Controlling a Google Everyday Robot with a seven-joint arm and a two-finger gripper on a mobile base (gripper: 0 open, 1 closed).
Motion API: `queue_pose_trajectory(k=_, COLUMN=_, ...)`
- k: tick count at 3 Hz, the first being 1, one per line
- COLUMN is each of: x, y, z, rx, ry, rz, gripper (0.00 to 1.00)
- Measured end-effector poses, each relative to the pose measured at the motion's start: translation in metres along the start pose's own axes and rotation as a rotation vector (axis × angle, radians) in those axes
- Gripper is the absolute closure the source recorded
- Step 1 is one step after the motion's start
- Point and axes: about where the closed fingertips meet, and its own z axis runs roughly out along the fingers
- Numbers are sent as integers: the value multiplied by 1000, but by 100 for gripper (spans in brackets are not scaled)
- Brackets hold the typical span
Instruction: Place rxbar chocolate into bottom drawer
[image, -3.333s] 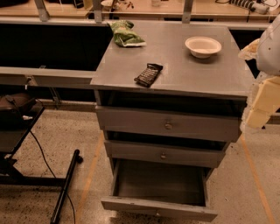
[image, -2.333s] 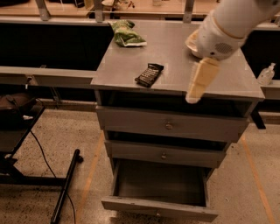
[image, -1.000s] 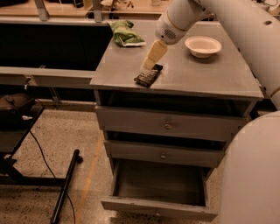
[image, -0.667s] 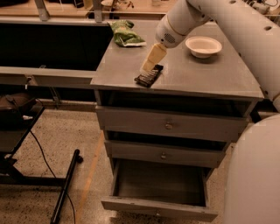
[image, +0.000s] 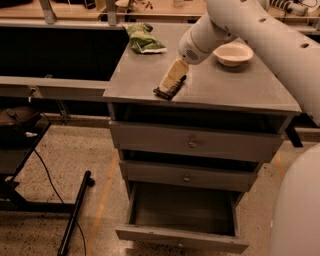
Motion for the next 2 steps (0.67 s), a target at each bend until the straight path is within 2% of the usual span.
queue_pose_trajectory(k=2, x=10, y=-4, z=5, rx=25, ry=20, rz=42, gripper=0)
